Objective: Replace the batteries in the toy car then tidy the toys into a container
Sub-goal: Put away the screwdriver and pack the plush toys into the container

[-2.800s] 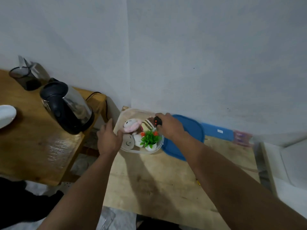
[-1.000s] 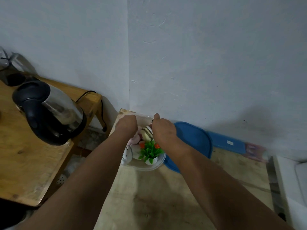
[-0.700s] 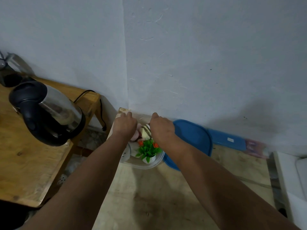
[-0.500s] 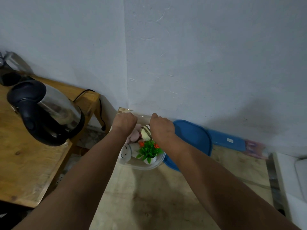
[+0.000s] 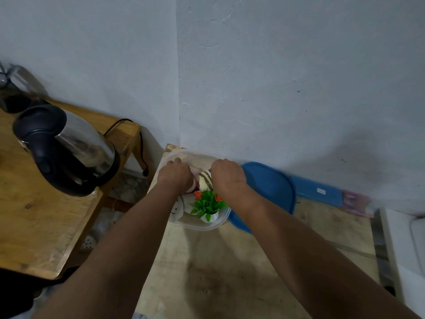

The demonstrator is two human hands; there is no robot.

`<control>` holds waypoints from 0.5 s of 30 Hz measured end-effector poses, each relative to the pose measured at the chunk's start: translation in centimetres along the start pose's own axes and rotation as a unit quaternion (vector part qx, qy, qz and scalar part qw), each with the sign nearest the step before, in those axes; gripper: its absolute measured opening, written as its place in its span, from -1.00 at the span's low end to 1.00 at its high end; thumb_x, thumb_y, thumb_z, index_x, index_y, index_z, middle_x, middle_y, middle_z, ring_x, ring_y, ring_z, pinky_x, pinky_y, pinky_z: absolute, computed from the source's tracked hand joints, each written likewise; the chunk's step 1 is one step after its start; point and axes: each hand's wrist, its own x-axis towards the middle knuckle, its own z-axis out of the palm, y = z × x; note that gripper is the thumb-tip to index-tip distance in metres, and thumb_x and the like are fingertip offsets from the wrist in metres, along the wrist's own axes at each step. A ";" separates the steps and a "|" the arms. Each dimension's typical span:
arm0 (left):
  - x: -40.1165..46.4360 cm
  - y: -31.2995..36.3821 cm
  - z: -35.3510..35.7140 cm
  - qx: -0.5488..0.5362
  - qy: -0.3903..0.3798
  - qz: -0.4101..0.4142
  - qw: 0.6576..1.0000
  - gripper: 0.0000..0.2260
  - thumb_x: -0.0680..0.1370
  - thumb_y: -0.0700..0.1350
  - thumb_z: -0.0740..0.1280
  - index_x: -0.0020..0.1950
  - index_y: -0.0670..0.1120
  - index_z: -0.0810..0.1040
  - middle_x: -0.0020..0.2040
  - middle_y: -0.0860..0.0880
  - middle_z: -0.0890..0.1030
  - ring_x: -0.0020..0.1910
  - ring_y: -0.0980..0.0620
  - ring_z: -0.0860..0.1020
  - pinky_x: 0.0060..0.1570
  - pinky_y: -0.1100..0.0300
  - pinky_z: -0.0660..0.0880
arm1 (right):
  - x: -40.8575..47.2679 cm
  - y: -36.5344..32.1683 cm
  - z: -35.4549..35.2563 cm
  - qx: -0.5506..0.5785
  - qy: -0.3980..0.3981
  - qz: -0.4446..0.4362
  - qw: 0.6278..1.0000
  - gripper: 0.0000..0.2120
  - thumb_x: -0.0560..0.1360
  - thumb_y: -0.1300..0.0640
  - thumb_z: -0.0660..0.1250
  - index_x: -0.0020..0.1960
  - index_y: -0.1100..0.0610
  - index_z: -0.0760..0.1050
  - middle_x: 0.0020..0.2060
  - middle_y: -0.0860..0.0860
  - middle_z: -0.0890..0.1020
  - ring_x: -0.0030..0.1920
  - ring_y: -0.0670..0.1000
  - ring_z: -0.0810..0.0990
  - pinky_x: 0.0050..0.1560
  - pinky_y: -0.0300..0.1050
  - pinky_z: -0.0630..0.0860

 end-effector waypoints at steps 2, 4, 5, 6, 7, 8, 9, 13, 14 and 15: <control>-0.1 0.2 0.0 0.000 -0.014 -0.003 1.000 -0.52 0.68 0.11 0.15 0.43 -0.19 0.52 0.39 -0.20 0.45 0.36 -0.22 0.44 0.28 -0.07 0.43 | 0.0 0.2 0.3 0.013 0.000 0.018 1.000 -0.66 0.51 0.30 0.34 0.27 0.26 0.42 0.12 0.16 0.62 0.11 0.14 0.62 -0.02 -0.05 0.52; -0.2 0.4 0.1 0.006 -0.017 -0.002 1.000 -0.52 0.68 0.12 0.17 0.45 -0.17 0.51 0.41 -0.19 0.43 0.37 -0.22 0.43 0.27 -0.07 0.43 | 0.0 0.2 0.7 0.021 0.002 0.032 0.999 -0.60 0.49 0.31 0.35 0.30 0.28 0.36 0.12 0.17 0.61 0.10 0.15 0.62 -0.04 -0.04 0.51; -0.2 0.5 0.2 0.008 -0.020 -0.003 1.000 -0.53 0.67 0.12 0.20 0.45 -0.16 0.51 0.41 -0.19 0.42 0.37 -0.22 0.43 0.27 -0.07 0.44 | 0.0 0.2 1.0 0.020 0.002 0.031 0.999 -0.62 0.50 0.31 0.34 0.29 0.28 0.37 0.13 0.16 0.61 0.12 0.15 0.62 -0.02 -0.04 0.51; -0.2 0.5 0.2 0.010 -0.024 -0.004 1.000 -0.53 0.65 0.12 0.24 0.45 -0.14 0.51 0.40 -0.18 0.42 0.36 -0.22 0.44 0.27 -0.07 0.45 | 0.0 0.2 1.3 0.019 0.000 0.027 0.999 -0.65 0.51 0.31 0.32 0.28 0.28 0.40 0.14 0.16 0.61 0.13 0.14 0.62 -0.02 -0.05 0.52; -0.2 0.6 0.3 0.015 -0.028 -0.006 0.999 -0.53 0.62 0.12 0.28 0.45 -0.12 0.51 0.39 -0.16 0.44 0.36 -0.21 0.44 0.27 -0.07 0.46 | 0.0 0.1 1.5 0.022 -0.002 0.027 0.999 -0.70 0.52 0.32 0.31 0.25 0.27 0.43 0.13 0.15 0.62 0.12 0.14 0.62 -0.05 -0.05 0.51; -0.2 0.6 0.3 0.019 -0.029 -0.006 0.999 -0.52 0.60 0.12 0.31 0.45 -0.10 0.51 0.38 -0.16 0.46 0.36 -0.20 0.45 0.27 -0.06 0.47 | -0.1 0.1 1.8 0.029 -0.004 0.029 0.999 -0.73 0.53 0.33 0.30 0.22 0.26 0.46 0.12 0.15 0.63 0.11 0.15 0.62 -0.08 -0.04 0.51; -0.3 0.7 0.3 0.022 -0.025 -0.006 0.999 -0.52 0.60 0.12 0.31 0.45 -0.10 0.50 0.37 -0.15 0.48 0.35 -0.20 0.45 0.27 -0.06 0.47 | -0.1 0.2 2.0 0.036 -0.005 0.030 0.999 -0.76 0.54 0.33 0.29 0.20 0.26 0.47 0.11 0.16 0.63 0.10 0.16 0.63 -0.10 -0.03 0.51; -0.7 0.7 0.4 -0.002 0.001 -0.010 1.000 -0.59 0.69 0.07 0.13 0.41 -0.15 0.47 0.36 -0.21 0.54 0.39 -0.25 0.41 0.27 -0.10 0.42 | -0.1 0.3 2.9 0.045 -0.016 0.031 0.998 -0.76 0.55 0.34 0.25 0.19 0.23 0.53 0.11 0.16 0.64 0.11 0.17 0.62 -0.04 0.00 0.55; -0.7 0.6 0.5 -0.008 0.002 -0.009 1.000 -0.61 0.70 0.06 0.11 0.39 -0.16 0.47 0.35 -0.22 0.55 0.39 -0.27 0.40 0.27 -0.11 0.41 | -0.1 0.3 2.9 0.045 -0.026 0.028 0.998 -0.75 0.56 0.34 0.24 0.21 0.23 0.54 0.12 0.16 0.64 0.12 0.17 0.62 -0.02 0.00 0.56; -0.8 0.5 0.6 -0.007 0.001 -0.005 1.000 -0.62 0.70 0.05 0.12 0.37 -0.16 0.46 0.33 -0.22 0.56 0.37 -0.29 0.40 0.26 -0.11 0.41 | 0.0 0.3 3.0 0.043 -0.035 0.021 0.998 -0.73 0.56 0.33 0.24 0.23 0.22 0.54 0.13 0.16 0.63 0.13 0.18 0.62 0.00 0.00 0.56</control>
